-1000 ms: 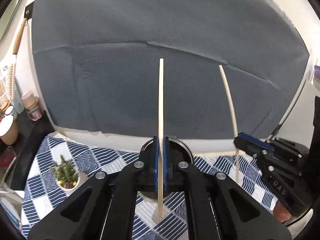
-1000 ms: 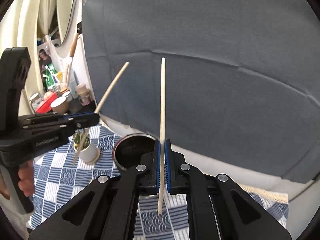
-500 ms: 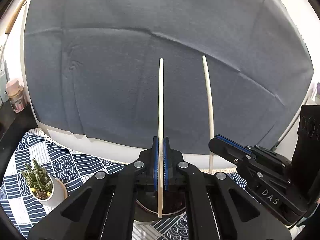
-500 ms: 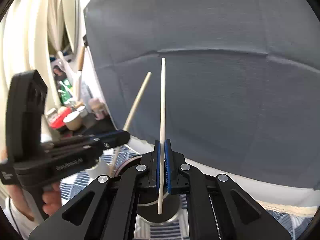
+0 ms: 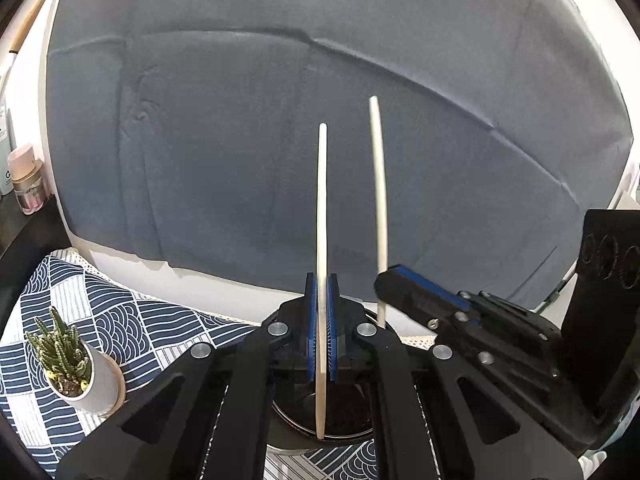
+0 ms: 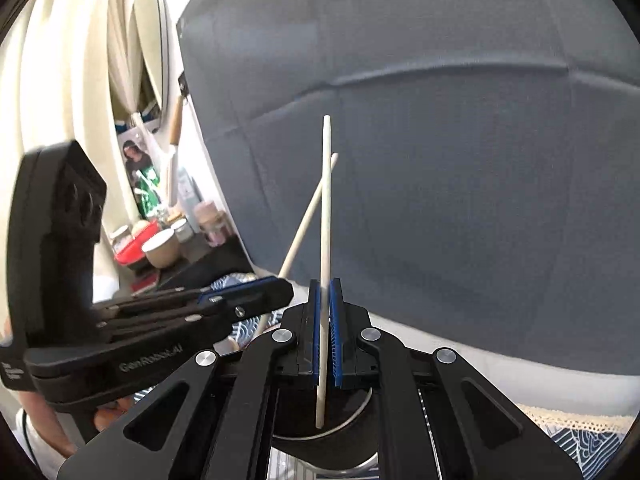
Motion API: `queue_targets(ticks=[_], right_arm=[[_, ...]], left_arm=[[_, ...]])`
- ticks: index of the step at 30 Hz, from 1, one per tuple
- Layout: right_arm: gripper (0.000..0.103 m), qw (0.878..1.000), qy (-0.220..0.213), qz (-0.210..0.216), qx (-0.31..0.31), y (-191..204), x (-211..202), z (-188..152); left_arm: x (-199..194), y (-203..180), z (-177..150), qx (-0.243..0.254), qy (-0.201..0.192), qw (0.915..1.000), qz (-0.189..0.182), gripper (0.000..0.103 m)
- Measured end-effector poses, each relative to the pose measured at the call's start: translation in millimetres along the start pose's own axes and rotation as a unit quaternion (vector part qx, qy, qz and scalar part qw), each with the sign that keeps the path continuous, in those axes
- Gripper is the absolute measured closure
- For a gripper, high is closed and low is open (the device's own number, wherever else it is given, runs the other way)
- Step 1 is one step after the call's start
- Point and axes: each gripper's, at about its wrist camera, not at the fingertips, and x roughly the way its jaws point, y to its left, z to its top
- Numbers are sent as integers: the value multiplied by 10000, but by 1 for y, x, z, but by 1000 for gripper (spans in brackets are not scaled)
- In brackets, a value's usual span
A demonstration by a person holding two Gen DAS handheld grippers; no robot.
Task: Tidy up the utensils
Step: 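Carry the chopstick upright in the right tool over the black cup, then lower the chopstick into the black cup and open the right tool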
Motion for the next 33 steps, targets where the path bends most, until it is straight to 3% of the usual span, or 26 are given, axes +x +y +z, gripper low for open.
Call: queue_targets(ticks=[9, 17, 33], right_arm=[[98, 9995, 225, -220, -46, -1, 2, -13], [98, 9991, 228, -336, -134, 3, 1, -14], [96, 9967, 553, -577, -131, 1, 6, -19]], left_arm=[[0, 6, 1, -84, -180, 9995, -232, 98], [4, 11, -7, -299, -563, 9941, -879, 98], [-6, 17, -40, 362, -101, 9984, -420, 98]])
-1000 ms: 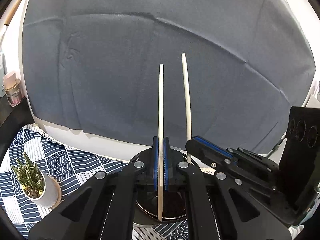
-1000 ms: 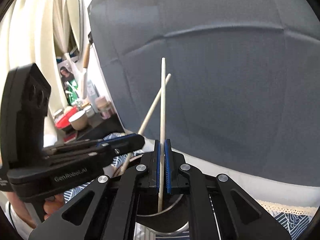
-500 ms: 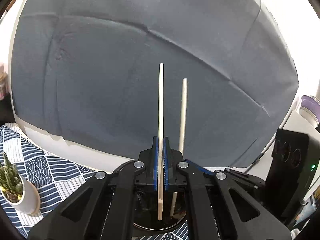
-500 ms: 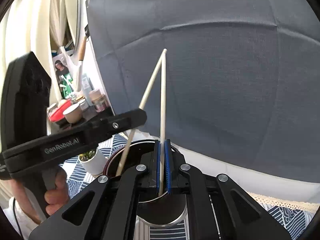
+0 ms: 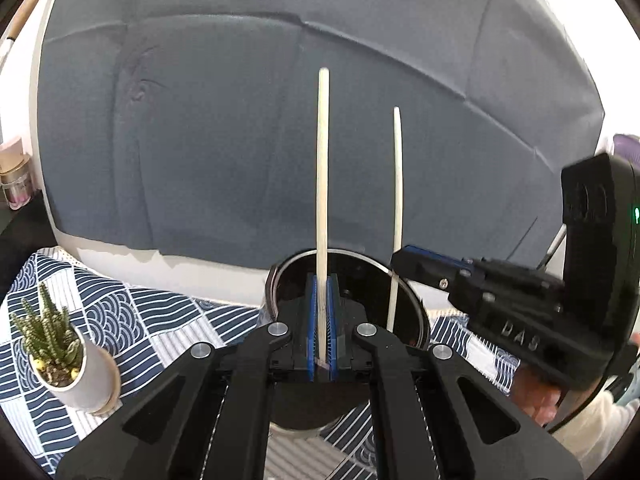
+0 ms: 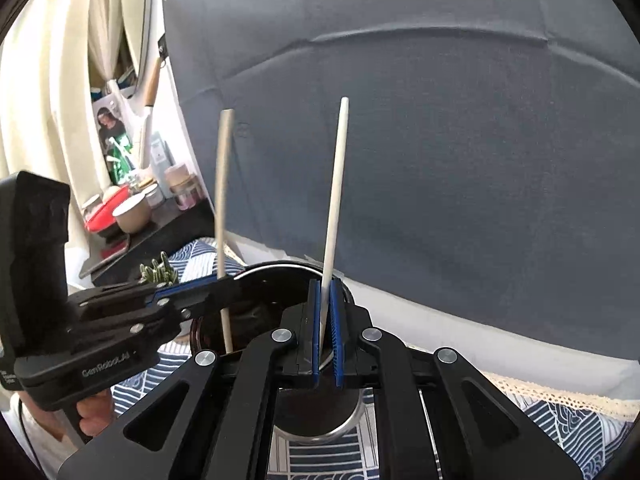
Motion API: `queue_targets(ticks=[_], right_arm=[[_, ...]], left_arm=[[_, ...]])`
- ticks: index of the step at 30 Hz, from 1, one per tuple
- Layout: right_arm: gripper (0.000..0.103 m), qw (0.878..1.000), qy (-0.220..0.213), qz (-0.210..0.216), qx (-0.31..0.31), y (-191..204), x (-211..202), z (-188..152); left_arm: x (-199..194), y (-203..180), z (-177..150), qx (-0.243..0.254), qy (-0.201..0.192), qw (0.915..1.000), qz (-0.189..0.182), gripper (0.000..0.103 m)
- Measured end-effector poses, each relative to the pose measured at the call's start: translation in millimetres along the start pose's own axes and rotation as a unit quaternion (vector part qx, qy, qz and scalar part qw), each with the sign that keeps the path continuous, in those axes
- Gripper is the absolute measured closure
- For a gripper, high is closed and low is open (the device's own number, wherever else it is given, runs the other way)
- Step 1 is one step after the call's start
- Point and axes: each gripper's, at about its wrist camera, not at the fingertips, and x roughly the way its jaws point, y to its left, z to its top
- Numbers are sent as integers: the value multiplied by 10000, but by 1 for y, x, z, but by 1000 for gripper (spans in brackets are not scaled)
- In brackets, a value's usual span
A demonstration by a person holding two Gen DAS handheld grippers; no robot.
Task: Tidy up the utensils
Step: 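Lower the chopstick into the black cup and open the right tool, then withdraw the right tool from the cup back toward the chopstick pile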
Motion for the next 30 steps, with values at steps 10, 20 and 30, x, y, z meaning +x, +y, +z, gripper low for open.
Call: queue_targets(ticks=[10, 20, 30], right_arm=[[96, 9990, 346, -244, -163, 12, -14, -16], [86, 9957, 557, -696, -250, 29, -49, -28], [59, 9924, 635, -1013, -303, 66, -95, -49]], left_arm=[[-21, -5, -11, 171, 166, 9997, 46, 97], [-63, -7, -10, 232, 192, 9995, 22, 68], [-120, -3, -24, 186, 292, 9993, 129, 46]])
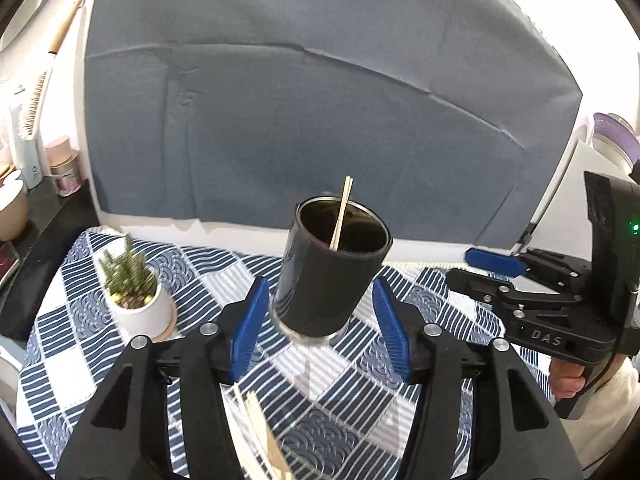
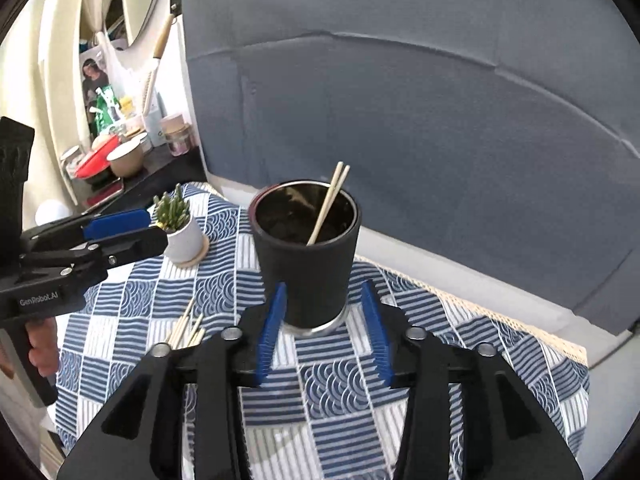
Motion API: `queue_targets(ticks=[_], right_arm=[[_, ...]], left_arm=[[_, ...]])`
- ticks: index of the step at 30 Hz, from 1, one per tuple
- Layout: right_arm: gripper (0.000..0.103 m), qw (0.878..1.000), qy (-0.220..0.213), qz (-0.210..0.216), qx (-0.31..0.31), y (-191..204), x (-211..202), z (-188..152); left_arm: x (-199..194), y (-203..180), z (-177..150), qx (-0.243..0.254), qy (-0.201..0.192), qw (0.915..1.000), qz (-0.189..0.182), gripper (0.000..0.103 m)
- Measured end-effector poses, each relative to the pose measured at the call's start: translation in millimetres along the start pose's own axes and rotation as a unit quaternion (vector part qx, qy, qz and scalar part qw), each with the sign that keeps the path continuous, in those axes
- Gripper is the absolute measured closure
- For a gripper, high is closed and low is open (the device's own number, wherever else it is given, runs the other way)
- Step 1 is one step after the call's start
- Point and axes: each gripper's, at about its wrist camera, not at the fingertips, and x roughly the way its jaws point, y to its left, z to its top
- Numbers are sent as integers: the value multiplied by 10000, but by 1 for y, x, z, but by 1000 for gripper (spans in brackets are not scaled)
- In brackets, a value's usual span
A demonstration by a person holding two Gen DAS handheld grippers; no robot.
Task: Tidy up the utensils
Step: 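Withdraw the right tool from the cup back toward the chopstick pile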
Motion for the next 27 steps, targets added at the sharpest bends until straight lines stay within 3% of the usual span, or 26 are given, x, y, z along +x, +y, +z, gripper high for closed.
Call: queue_targets(ticks=[7, 9, 11, 14, 27], right_arm=[[46, 10000, 22, -68, 53, 28, -29, -22], [40, 9999, 35, -104, 17, 37, -34, -28], [27, 9999, 45, -141, -13, 47, -38, -35], [19, 9999, 21, -152, -32, 60, -45, -45], [16, 9993, 271, -259, 39, 90, -40, -78]], left_arm=[[-36, 4, -30, 48, 146, 9998, 123, 35], [-44, 8, -38, 13, 202, 9997, 169, 34], [-51, 10, -47, 9, 297, 9994, 204, 32], [-64, 12, -60, 58, 384, 9987, 345, 26], [-77, 40, -108, -75, 884, 9939, 654, 16]])
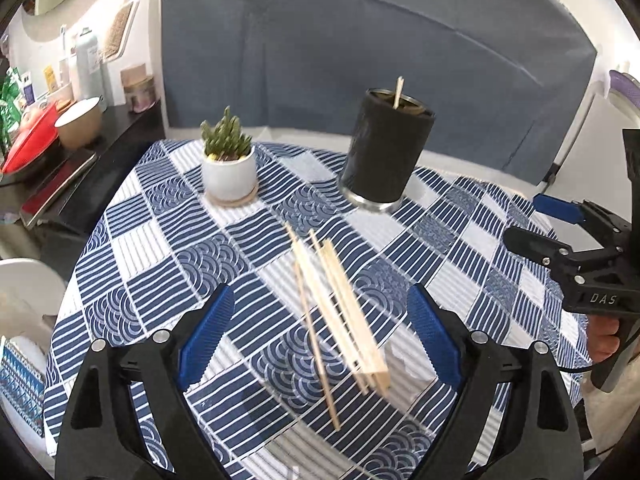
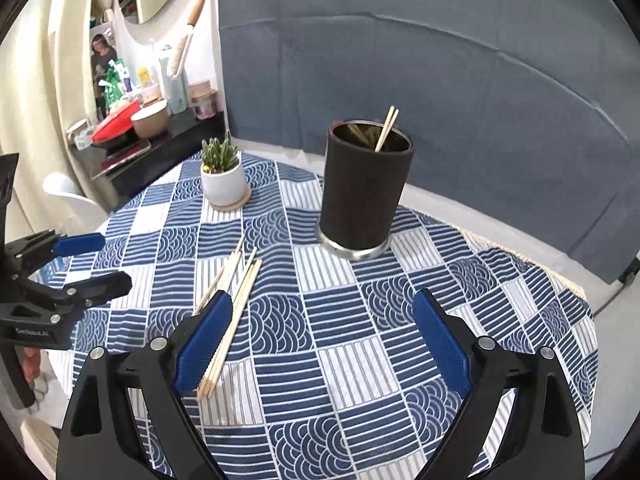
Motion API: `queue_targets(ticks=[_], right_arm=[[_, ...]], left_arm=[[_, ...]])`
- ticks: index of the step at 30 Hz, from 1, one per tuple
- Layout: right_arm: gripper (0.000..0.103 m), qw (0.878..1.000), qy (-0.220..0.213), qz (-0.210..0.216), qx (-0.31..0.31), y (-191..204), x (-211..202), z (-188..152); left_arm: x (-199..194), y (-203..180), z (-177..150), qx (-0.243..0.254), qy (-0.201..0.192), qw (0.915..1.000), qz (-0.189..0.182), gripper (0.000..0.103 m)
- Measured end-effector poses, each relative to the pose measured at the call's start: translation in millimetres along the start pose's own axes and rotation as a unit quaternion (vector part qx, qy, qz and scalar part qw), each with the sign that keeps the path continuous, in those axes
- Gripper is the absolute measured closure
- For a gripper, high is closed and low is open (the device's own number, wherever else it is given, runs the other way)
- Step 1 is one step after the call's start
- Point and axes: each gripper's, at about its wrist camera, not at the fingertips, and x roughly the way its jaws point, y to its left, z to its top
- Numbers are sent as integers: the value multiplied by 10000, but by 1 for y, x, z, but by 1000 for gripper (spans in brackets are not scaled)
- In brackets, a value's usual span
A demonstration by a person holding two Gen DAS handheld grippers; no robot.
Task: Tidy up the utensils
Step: 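Withdraw the right tool from the cup back toward the chopstick pile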
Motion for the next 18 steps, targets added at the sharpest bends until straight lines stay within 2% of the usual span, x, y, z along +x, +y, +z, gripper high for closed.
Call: queue_targets(ticks=[11, 18], right_arm=[[15, 9990, 405, 153, -119, 11, 29, -15], [15, 9974, 698, 173, -9, 11, 48, -13]], left_arm=[[8, 15, -28, 6, 494, 9984, 260, 13], [18, 25, -32, -35, 839, 9962, 217, 12]])
